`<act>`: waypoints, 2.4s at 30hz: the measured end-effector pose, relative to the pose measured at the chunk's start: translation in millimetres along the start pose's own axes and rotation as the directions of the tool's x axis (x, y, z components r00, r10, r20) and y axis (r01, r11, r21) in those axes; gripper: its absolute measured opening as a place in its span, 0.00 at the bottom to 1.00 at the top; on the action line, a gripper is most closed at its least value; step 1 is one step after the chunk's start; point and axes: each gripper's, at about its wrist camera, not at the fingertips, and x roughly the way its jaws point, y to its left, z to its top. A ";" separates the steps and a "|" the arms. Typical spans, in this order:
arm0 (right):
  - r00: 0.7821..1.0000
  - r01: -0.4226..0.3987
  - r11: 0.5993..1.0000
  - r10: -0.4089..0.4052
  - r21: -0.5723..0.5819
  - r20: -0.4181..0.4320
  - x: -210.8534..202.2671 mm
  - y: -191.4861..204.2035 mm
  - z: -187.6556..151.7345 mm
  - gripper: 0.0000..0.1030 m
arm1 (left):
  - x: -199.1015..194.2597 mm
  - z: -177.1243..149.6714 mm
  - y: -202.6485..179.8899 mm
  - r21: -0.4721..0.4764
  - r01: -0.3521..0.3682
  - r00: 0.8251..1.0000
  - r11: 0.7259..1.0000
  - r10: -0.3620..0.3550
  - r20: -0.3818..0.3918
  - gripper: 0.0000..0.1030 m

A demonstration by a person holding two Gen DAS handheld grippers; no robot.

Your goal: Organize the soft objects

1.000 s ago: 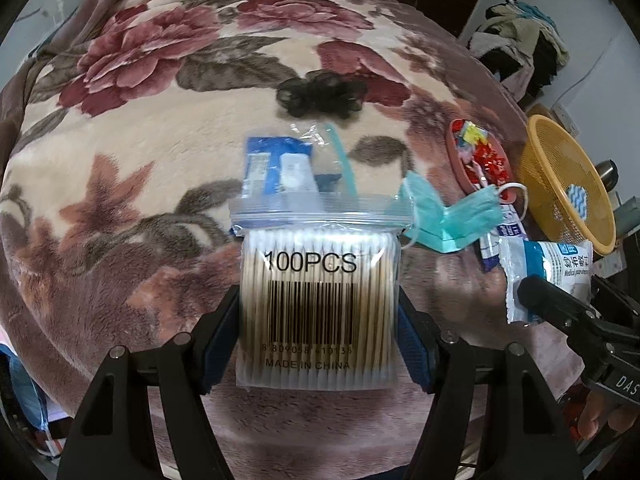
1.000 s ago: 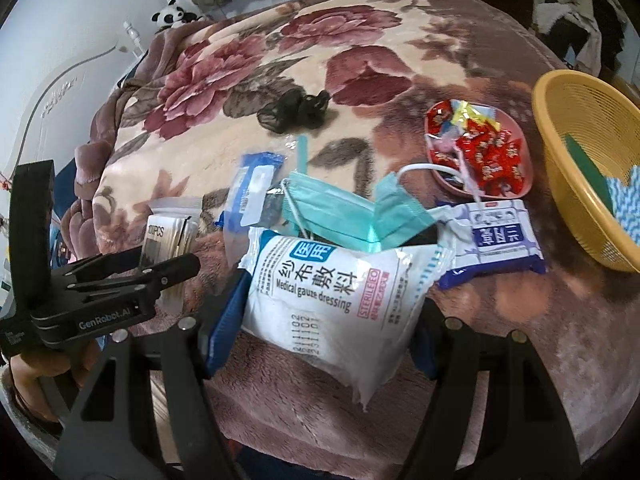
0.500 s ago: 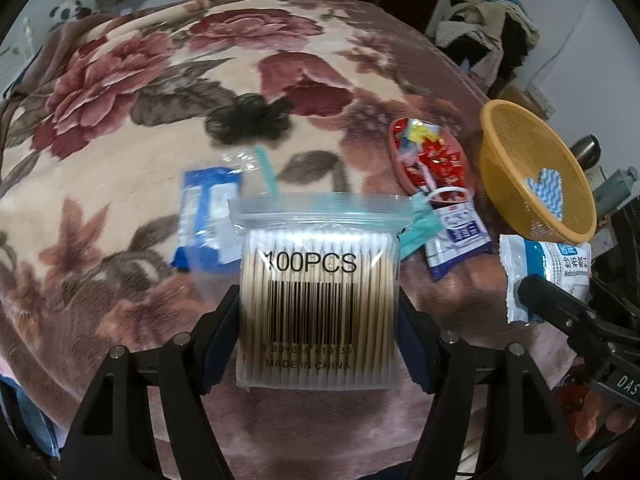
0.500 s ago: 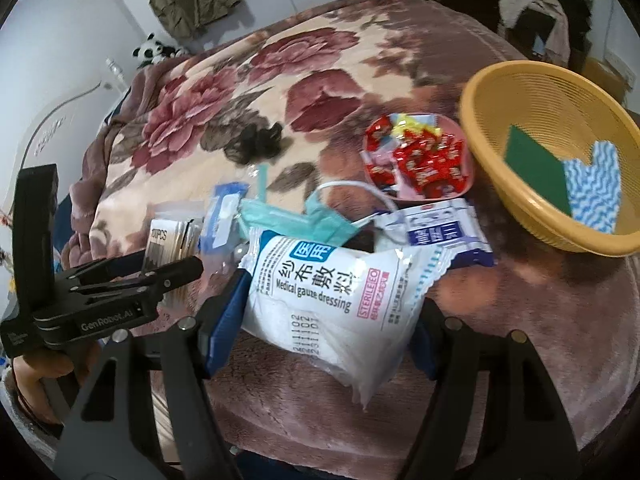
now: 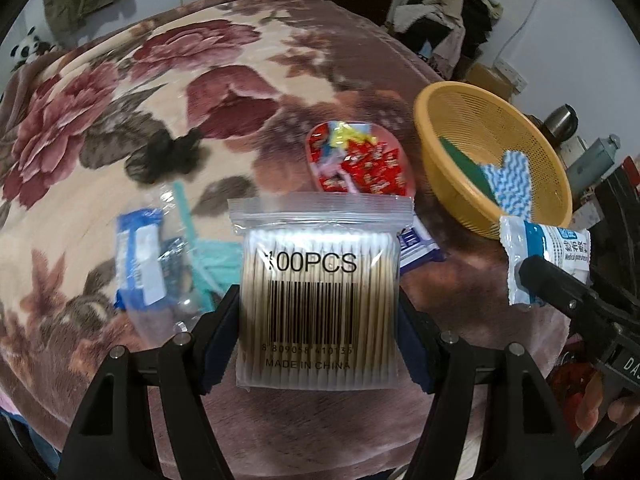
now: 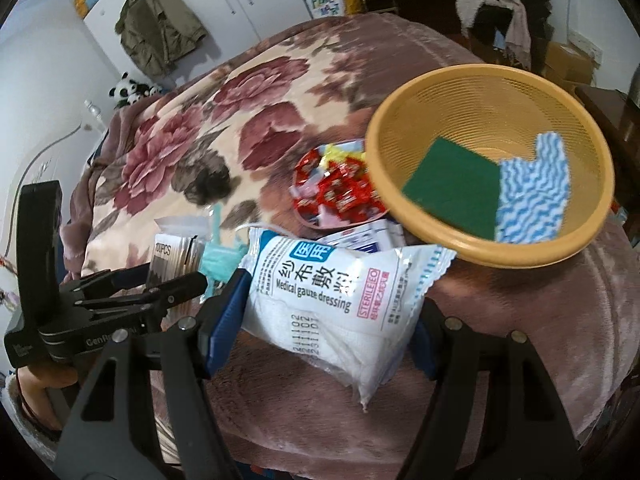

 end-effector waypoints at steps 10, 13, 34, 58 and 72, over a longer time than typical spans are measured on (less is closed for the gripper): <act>0.998 0.031 0.998 -0.034 0.053 0.045 -22.9 -46.7 18.8 0.69 | 12.6 27.9 -52.0 0.050 0.050 0.999 0.997 -0.050 -0.009 0.70; 0.997 0.044 0.997 -0.048 0.068 0.056 -27.6 -60.4 25.5 0.69 | 16.1 36.3 -64.6 0.062 0.067 0.998 0.996 -0.067 -0.010 0.70; 0.989 0.108 0.984 -0.122 0.142 0.088 -30.9 -129.7 63.5 0.69 | 55.5 94.0 -145.0 0.143 0.175 0.984 0.974 -0.171 -0.037 0.70; 0.976 0.153 0.960 -0.184 0.237 0.116 -29.9 -160.2 81.8 1.00 | 64.7 117.5 -156.0 0.120 0.147 0.989 0.982 -0.148 0.000 1.00; 0.964 0.247 0.943 -0.263 0.224 0.043 -32.0 -142.7 63.6 1.00 | 47.0 95.5 -127.4 0.089 0.137 0.990 0.987 -0.137 -0.004 1.00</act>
